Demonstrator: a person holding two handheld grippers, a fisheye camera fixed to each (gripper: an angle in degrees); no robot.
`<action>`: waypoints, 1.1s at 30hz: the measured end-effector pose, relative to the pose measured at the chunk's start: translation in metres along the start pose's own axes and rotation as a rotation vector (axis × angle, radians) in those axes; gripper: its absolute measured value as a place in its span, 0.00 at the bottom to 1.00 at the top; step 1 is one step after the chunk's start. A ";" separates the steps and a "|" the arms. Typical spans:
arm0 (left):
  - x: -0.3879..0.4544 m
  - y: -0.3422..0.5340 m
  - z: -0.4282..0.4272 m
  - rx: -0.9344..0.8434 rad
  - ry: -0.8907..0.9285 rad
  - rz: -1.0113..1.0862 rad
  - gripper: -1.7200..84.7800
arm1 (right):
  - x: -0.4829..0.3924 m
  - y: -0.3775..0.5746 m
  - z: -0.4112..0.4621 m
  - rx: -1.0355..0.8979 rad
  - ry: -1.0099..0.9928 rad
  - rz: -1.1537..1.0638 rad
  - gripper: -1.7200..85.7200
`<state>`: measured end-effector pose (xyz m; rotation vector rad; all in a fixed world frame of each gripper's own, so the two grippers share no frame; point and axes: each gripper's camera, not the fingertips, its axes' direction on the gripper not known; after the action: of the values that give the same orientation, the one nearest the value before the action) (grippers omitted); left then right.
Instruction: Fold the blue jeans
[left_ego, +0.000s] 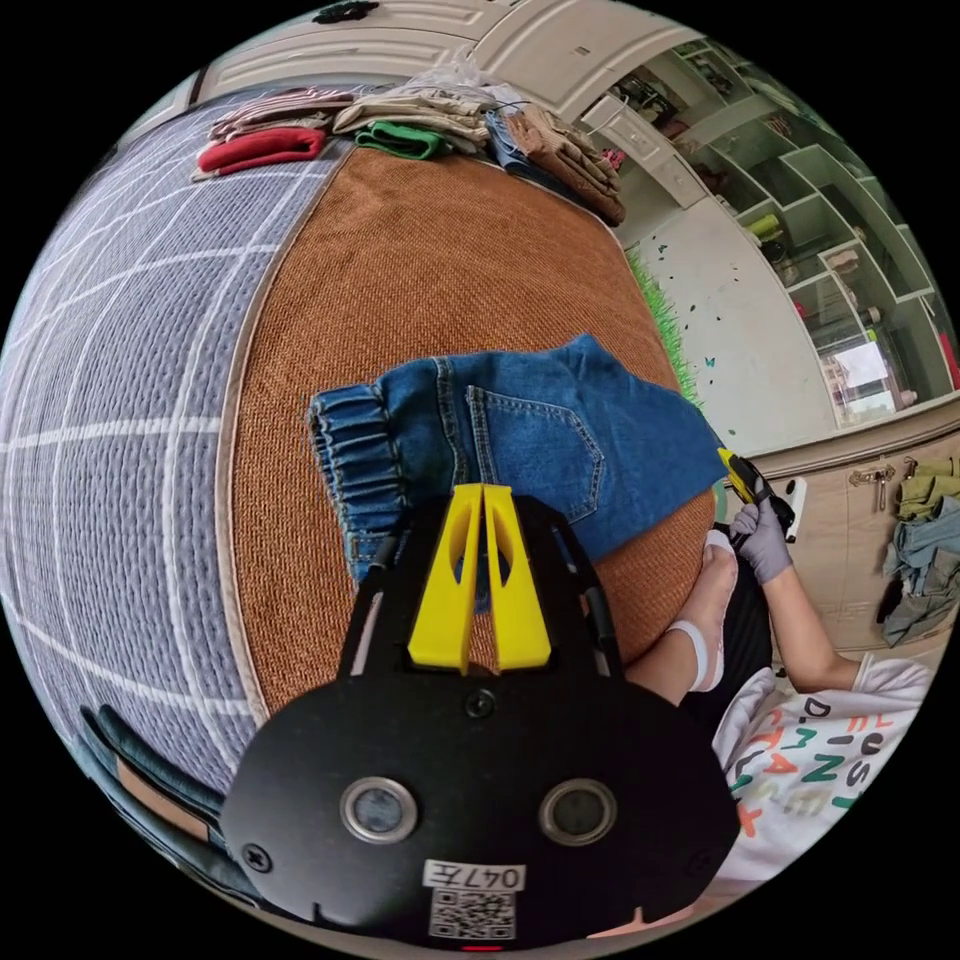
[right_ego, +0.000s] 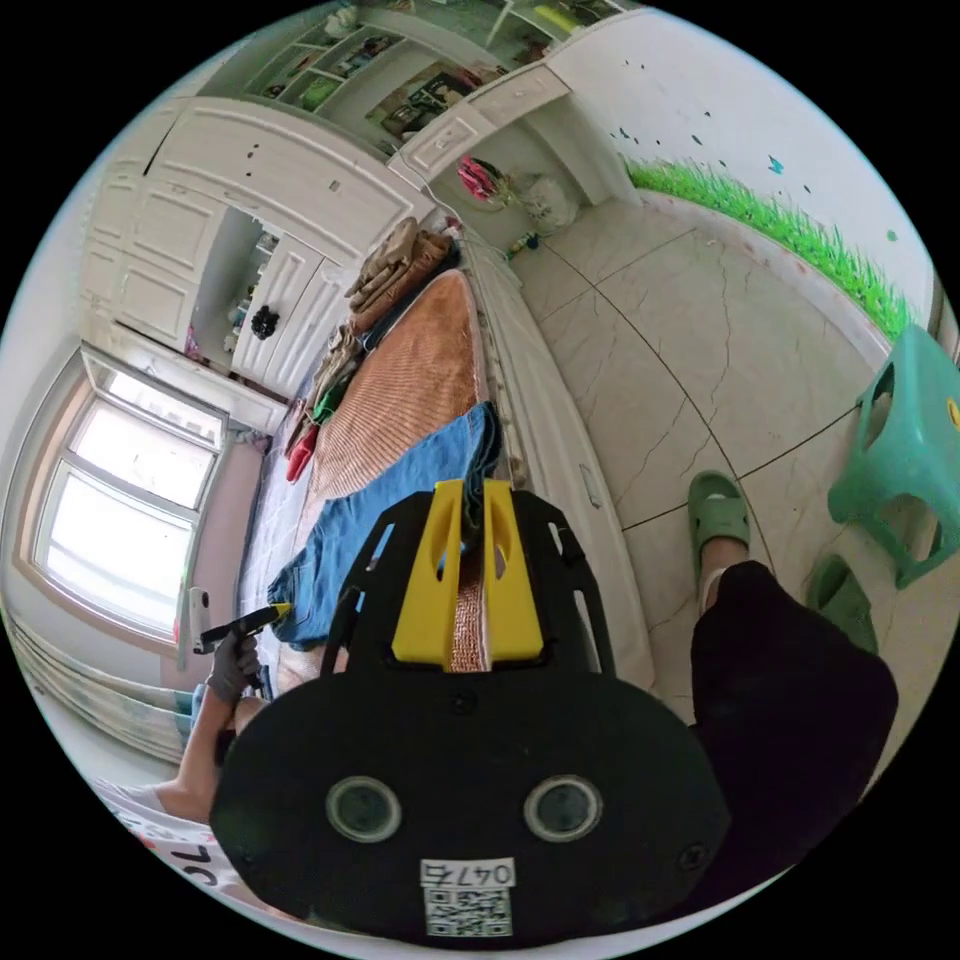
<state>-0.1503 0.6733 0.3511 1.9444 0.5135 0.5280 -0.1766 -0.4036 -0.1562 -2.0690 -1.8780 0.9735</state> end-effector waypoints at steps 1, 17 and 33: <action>0.001 0.001 -0.001 0.004 -0.001 0.008 0.01 | -0.004 0.000 -0.004 0.010 0.013 -0.012 0.02; 0.000 0.030 -0.013 0.092 0.054 0.028 0.01 | -0.304 0.093 0.123 -0.282 0.250 -0.962 0.03; -0.042 0.073 -0.047 0.298 0.158 -0.187 0.02 | -0.283 0.076 0.100 -0.197 0.197 -0.812 0.04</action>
<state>-0.2025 0.6550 0.4302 2.1160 0.9091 0.5094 -0.1676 -0.7120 -0.1783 -1.1826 -2.4284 0.3761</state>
